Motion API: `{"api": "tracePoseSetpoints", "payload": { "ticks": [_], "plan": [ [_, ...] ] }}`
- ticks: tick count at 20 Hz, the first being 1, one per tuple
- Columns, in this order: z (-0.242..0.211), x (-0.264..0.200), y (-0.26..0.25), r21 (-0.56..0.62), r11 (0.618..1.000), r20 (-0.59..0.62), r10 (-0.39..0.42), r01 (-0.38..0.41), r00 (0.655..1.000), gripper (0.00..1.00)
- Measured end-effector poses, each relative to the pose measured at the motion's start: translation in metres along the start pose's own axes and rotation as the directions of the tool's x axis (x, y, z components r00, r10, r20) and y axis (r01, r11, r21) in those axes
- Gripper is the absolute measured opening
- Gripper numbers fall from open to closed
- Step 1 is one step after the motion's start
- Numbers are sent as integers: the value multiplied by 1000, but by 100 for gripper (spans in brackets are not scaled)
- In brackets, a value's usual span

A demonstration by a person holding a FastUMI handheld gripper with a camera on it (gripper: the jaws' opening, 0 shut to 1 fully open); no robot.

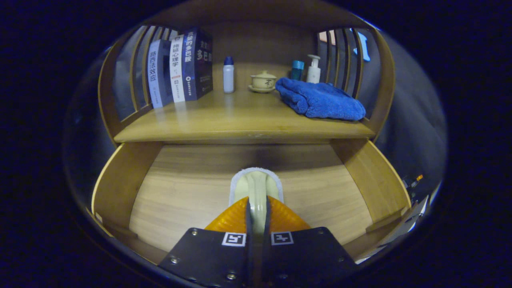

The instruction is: Pull open the drawer, take out the items inside it, and place them on the countertop above the cabinet.

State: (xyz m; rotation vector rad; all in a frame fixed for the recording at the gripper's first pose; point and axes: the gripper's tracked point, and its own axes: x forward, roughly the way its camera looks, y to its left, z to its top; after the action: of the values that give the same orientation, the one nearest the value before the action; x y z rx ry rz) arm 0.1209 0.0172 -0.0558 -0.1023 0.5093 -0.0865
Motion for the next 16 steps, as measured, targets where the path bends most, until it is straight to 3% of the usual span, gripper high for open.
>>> {"api": "tracePoseSetpoints", "payload": {
  "ticks": [9, 16],
  "plan": [
    [54, -59, 2, 8, 1000, 133, -11, 10, 991, 9],
    [147, -97, 4, 42, 999, 284, 1, -13, 959, 9]
  ]
}}
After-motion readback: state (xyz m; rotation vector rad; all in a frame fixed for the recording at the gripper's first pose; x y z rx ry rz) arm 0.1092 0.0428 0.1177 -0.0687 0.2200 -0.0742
